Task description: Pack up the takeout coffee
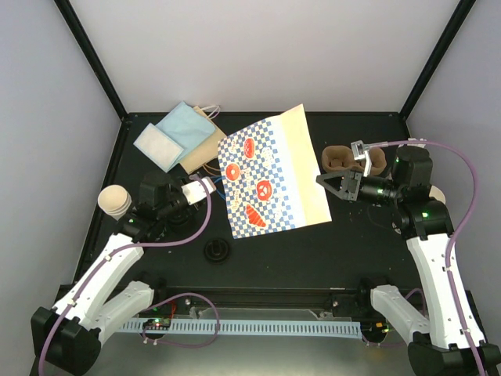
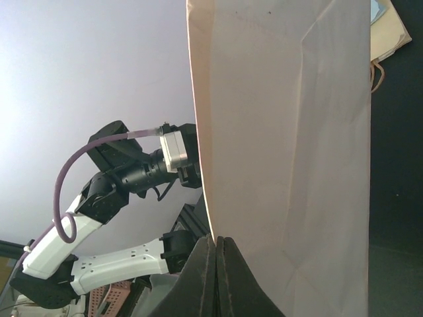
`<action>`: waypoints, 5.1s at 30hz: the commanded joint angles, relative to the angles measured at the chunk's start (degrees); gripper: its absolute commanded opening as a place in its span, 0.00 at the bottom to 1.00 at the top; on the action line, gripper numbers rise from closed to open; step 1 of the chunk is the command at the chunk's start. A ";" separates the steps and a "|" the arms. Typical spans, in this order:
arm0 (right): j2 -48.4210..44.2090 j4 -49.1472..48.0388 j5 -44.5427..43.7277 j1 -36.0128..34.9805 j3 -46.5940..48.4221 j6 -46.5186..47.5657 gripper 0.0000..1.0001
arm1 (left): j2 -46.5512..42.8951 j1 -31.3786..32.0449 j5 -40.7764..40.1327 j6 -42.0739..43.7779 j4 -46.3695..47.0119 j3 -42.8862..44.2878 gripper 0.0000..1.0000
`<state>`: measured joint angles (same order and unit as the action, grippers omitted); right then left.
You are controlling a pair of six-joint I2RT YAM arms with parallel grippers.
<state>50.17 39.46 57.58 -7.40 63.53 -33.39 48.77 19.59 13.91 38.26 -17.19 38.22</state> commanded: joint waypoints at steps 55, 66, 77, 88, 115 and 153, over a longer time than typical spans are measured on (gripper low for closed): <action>11.43 -12.99 -12.12 7.35 -16.75 2.72 0.01 | 6.05 -9.69 42.76 -50.11 -33.76 29.01 0.02; 14.82 -19.81 -13.65 7.33 -24.02 1.42 0.01 | 1.93 -10.68 54.33 -74.31 -8.37 21.77 0.02; 20.25 -24.49 -15.52 4.76 -26.32 1.61 0.01 | 1.76 -9.84 55.12 -89.53 5.58 20.76 0.01; 22.78 -26.85 -21.18 0.57 -28.53 2.87 0.02 | 5.40 -4.34 50.91 -96.09 11.59 25.50 0.02; 14.88 -10.62 -31.17 -13.12 -13.89 13.63 0.37 | 10.93 -2.48 46.39 -92.77 6.69 25.51 0.02; 8.18 -6.38 -42.75 -32.90 5.15 25.29 0.74 | 18.67 6.86 40.84 -94.07 12.45 22.35 0.02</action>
<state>59.57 33.69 15.44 -39.90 67.53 -11.18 67.24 26.00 55.24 -55.29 -7.07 60.20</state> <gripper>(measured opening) 0.726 0.031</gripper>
